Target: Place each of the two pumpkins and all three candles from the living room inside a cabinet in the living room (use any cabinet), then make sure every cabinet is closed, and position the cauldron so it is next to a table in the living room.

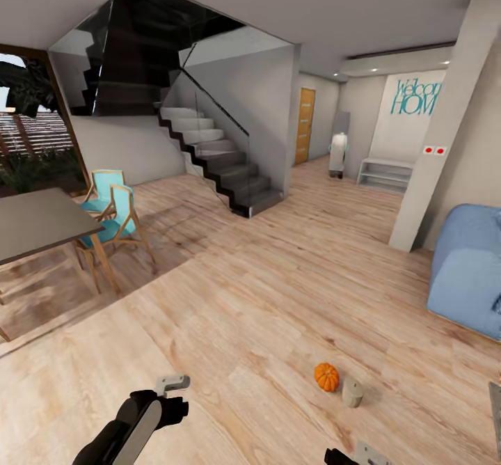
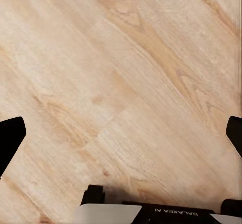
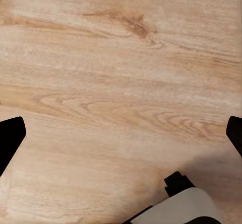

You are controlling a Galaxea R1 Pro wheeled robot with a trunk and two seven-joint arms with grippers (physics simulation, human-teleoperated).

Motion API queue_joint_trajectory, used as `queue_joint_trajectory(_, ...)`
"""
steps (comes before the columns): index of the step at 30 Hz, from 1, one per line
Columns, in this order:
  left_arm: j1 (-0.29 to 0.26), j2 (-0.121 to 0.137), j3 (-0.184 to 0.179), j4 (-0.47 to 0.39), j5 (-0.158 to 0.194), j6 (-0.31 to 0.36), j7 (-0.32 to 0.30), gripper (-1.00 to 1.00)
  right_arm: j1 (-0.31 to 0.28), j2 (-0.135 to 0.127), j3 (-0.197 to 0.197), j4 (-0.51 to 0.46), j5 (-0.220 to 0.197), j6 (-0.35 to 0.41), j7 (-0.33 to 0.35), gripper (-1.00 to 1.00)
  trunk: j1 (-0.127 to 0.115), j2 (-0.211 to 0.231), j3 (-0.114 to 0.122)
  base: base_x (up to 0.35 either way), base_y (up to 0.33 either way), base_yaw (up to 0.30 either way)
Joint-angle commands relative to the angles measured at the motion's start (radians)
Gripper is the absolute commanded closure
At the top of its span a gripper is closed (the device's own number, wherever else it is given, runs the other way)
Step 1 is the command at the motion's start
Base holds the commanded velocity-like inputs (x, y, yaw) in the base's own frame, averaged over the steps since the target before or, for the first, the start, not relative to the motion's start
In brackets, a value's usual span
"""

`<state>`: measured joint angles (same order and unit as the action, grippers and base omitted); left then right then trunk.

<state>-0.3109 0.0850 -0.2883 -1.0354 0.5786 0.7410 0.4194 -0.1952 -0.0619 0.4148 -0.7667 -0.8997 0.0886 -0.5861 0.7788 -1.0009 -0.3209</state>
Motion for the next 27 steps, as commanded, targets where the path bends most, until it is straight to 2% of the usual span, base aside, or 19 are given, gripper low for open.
queue_joint_trajectory(1,-0.001,0.001,-0.003,-0.002,0.01,0.001,0.01,-1.0,-0.001,-0.001,0.005,-0.002,-0.002,0.005,-0.008,-1.0,0.001,-0.001,0.0,0.329,0.0,-0.22)
queue_joint_trajectory(8,-0.001,0.001,-0.003,-0.002,0.01,0.001,0.01,-1.0,-0.001,-0.001,0.005,-0.002,-0.002,0.005,-0.008,-1.0,0.001,-0.001,0.008,0.329,0.018,-0.22)
queue_joint_trajectory(21,-0.001,0.001,-0.003,-0.002,0.01,0.001,0.01,-1.0,-0.001,0.001,0.005,-0.002,-0.002,0.005,-0.008,-1.0,0.001,-0.001,0.016,0.323,0.158,-0.245)
queue_joint_trajectory(27,-0.001,0.002,-0.003,-0.002,0.01,0.001,0.01,-1.0,-0.001,0.002,0.006,-0.002,0.0,0.003,-0.008,-1.0,0.001,-0.001,0.016,0.31,0.187,-0.072)
